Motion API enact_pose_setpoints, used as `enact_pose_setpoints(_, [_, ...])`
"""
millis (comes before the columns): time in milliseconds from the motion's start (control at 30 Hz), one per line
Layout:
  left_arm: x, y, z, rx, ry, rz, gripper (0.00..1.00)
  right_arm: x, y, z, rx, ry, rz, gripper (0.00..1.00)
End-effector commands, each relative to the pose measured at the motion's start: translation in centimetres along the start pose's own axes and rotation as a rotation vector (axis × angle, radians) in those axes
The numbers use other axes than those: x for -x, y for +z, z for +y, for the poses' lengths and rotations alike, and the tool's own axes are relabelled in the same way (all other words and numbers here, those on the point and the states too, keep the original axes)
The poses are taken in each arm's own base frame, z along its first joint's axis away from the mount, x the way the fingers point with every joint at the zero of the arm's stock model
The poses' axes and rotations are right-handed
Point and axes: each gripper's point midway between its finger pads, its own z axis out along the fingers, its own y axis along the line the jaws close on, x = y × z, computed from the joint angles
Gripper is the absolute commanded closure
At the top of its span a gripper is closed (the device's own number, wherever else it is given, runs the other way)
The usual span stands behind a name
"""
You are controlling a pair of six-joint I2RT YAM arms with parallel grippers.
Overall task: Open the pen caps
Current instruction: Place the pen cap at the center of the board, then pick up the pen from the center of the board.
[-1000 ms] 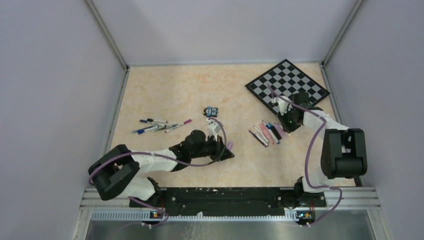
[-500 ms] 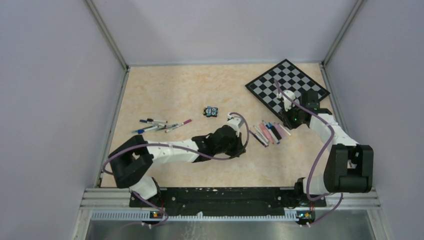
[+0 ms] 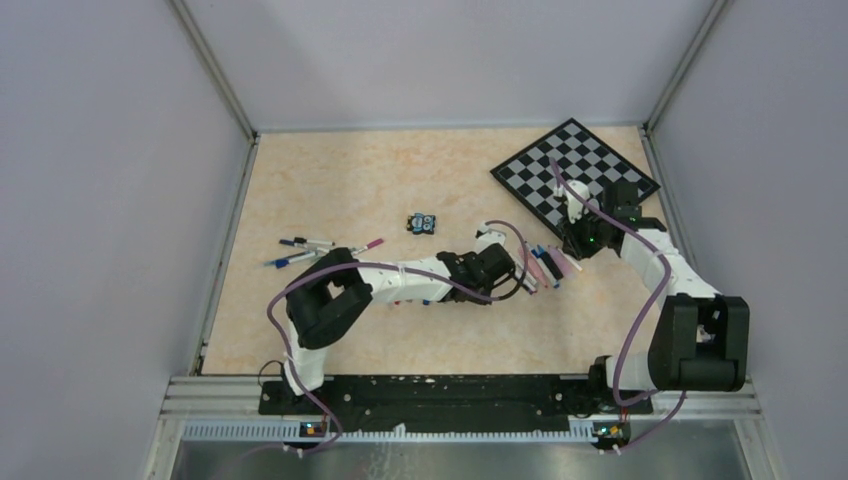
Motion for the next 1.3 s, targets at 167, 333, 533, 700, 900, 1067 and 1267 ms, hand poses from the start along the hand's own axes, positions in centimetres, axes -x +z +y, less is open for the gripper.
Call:
enact_pose_setpoints(167, [1.8, -1.3, 1.3, 0.1, 0.056, -0.025, 0.65, 2.0, -1.3, -0.2, -0.006, -0.027, -0.072, 0.73])
enact_pose_setpoints(333, [2.9, -3.1, -0.3, -0.002, 0.054, -0.057, 0.64, 2.1, -1.3, 0.0, -0.001, -0.029, -0.077, 0.73])
enact_pose_setpoints(533, [4.8, -6.9, -0.7, -0.137, 0.099, -0.211, 0.63, 2.6, -1.7, 0.6, 0.03, -0.05, -0.103, 0.73])
enact_pose_setpoints(700, [5.7, -9.3, 2.7, -0.099, 0.135, -0.343, 0.54, 3.9, -2.8, 2.0, 0.081, -0.084, -0.174, 0.73])
enact_pose_setpoints(900, [6.4, -10.4, 8.4, -0.08, 0.059, -0.37, 0.39, 5.6, -4.6, 4.1, 0.143, -0.13, -0.289, 0.73])
enact_pose_setpoints(1067, [8.1, -11.0, 13.9, -0.082, -0.029, -0.391, 0.29, 6.0, -5.2, 5.6, 0.194, -0.164, -0.358, 0.72])
enact_pose_setpoints(1267, [9.2, -10.7, 20.1, 0.14, 0.112, -0.393, 0.17, 5.8, -5.2, 7.0, 0.254, -0.194, -0.391, 0.69])
